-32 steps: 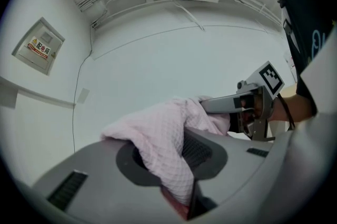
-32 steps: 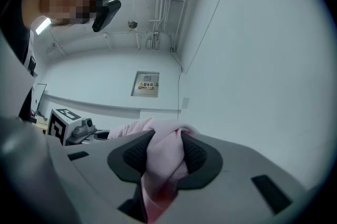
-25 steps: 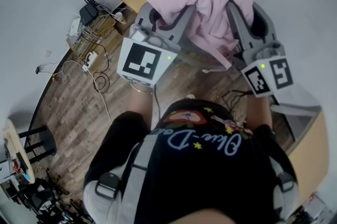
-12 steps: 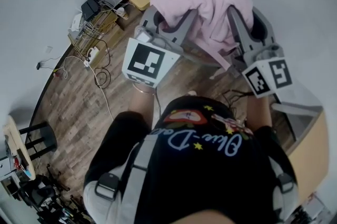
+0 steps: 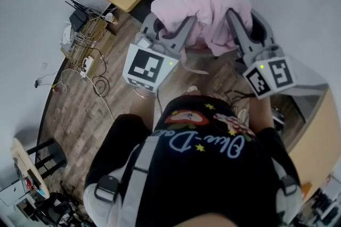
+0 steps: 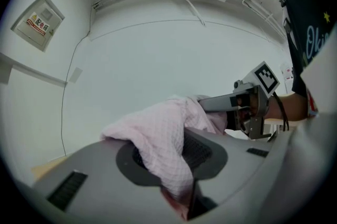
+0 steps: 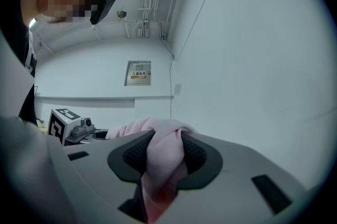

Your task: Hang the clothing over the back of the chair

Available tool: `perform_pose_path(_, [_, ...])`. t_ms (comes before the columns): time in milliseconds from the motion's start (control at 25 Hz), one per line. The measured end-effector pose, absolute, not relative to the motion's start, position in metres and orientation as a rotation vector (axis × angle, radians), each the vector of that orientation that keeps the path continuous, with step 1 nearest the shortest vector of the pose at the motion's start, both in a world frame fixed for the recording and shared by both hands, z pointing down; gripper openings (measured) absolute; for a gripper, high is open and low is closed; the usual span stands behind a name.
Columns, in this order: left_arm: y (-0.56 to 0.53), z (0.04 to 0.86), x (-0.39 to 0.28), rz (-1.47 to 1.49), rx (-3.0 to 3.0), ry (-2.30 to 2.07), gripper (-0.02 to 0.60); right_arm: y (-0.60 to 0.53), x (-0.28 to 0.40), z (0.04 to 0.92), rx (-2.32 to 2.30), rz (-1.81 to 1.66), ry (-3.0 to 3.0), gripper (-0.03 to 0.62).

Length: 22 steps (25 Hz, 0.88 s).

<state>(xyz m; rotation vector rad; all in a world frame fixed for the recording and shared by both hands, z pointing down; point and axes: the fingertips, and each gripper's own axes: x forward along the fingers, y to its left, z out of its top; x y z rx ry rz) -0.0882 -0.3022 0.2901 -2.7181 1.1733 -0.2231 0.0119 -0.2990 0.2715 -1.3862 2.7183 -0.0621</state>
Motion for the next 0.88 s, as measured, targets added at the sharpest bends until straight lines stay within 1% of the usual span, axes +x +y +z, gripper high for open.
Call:
perform_pose_path(360, [-0.292,0.309,-0.072,-0.299,-2.731,1.133,0.098,-0.288,0.029,0.289,-1.424,-0.135,2.721,0.115])
perform_pose_path(880, [-0.239,0.354,-0.058,-0.417,-2.803,1.125,0.098,-0.24,0.047,0.329,-1.469,-0.234,2.777,0.115])
